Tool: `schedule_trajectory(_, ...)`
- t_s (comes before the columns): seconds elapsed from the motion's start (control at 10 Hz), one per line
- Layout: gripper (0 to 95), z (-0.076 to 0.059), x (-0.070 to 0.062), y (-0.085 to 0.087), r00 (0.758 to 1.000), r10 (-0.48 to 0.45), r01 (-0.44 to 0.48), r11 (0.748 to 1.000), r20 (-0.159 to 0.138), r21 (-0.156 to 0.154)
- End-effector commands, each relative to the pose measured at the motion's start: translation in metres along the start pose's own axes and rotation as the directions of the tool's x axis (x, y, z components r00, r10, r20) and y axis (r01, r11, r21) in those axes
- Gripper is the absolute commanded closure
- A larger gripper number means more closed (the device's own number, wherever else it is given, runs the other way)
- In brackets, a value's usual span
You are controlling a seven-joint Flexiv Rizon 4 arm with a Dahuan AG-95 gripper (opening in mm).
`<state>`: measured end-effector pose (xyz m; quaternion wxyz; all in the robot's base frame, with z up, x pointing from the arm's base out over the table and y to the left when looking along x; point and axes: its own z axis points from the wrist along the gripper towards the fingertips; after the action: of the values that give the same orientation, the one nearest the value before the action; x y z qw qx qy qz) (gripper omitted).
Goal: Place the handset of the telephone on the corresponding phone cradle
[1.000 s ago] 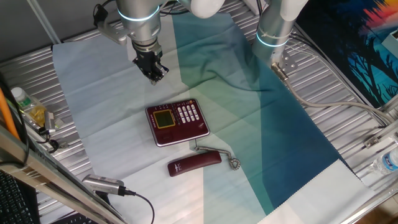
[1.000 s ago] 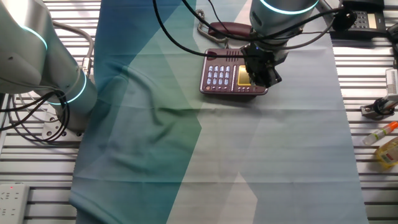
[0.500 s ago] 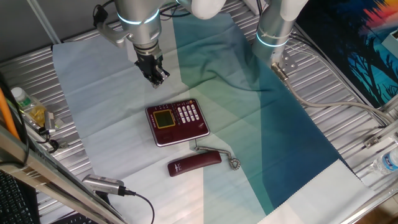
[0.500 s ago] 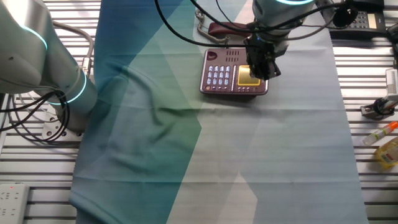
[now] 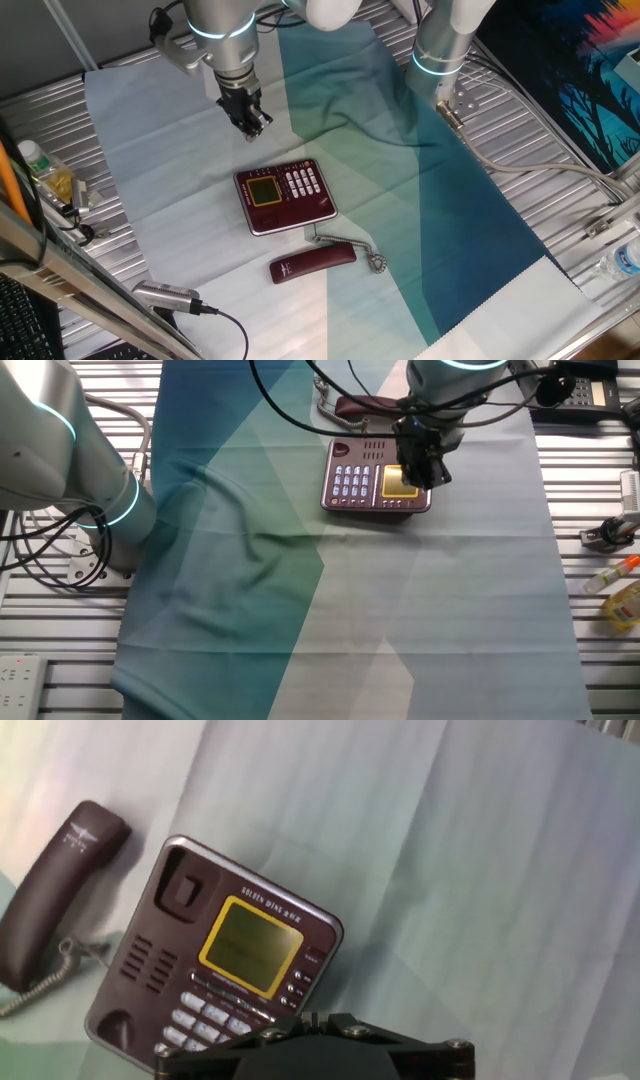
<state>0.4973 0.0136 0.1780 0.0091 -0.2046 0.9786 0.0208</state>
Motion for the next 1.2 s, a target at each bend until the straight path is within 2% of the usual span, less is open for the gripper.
schedule_trajectory(0.1,95.0,-0.001,0.0021,-0.0009,1.0,-0.004,0.004,1.0,-0.009,0.003)
schedule_trajectory(0.4,95.0,-0.0007,0.0026,-0.0012,1.0,0.017,-0.017,1.0,-0.004,-0.004)
schedule_trajectory(0.6,95.0,-0.0021,0.0053,-0.0031,0.997,0.08,-0.08,0.996,0.003,-0.042)
schedule_trajectory(0.8,95.0,-0.0029,0.0057,-0.0079,0.992,0.124,-0.125,0.991,-0.01,-0.049)
schedule_trajectory(1.0,95.0,-0.0029,0.0057,-0.0079,0.993,0.119,-0.119,0.992,-0.015,-0.041)
schedule_trajectory(1.1,95.0,-0.0029,0.0057,-0.0079,0.996,0.085,-0.085,0.996,-0.014,-0.034)
schedule_trajectory(1.2,95.0,-0.0029,0.0057,-0.0079,0.998,0.069,-0.07,0.997,-0.005,-0.041)
